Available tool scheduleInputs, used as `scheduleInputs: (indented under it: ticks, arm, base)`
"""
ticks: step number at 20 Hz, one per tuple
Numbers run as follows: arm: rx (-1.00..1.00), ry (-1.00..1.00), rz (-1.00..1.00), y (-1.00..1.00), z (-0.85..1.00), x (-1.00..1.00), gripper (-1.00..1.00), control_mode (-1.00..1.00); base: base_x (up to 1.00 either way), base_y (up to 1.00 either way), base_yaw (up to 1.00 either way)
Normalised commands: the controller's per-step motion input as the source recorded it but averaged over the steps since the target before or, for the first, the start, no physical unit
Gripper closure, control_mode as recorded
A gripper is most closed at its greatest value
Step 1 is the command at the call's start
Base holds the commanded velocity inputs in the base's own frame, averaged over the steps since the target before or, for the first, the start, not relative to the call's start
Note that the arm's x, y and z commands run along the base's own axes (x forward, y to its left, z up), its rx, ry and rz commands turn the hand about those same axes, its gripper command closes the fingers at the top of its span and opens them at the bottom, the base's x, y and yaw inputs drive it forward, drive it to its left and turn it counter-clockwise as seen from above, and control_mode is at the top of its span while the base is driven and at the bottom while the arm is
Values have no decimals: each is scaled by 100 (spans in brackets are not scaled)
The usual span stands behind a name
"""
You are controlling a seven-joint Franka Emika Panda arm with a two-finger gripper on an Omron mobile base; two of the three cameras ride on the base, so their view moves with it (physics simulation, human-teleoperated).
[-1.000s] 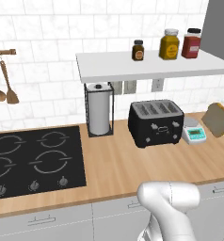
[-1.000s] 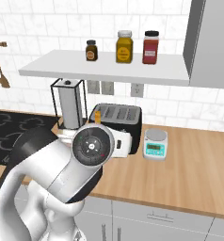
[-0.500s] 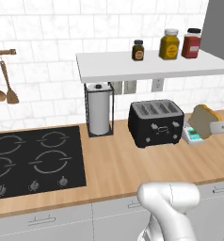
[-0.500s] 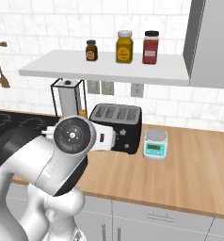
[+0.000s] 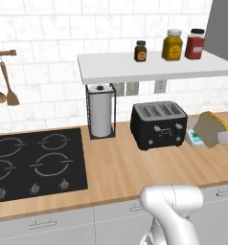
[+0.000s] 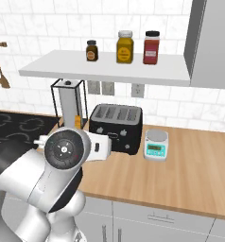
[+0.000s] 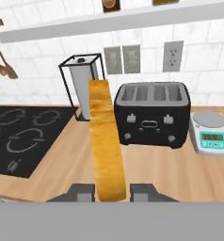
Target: Start the toaster. Once the lever pops up, take the bread to the plate on the dining counter.
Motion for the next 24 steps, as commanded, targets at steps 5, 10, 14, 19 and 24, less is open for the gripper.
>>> scheduleInputs:
  ticks: [5,10,14,19,24]
  arm:
    - [0,0,0,0,0,0,100,-100]
    - [0,0,0,0,0,0,100,-100]
    - [0,0,0,0,0,0,100,-100]
    - [0,0,0,0,0,-3,100,100]
    - [0,0,0,0,0,0,100,100]
  base:
    - [0,0,0]
    - [0,0,0]
    - [0,0,0]
    - [-75,1,16]
    - [-73,-7,74]
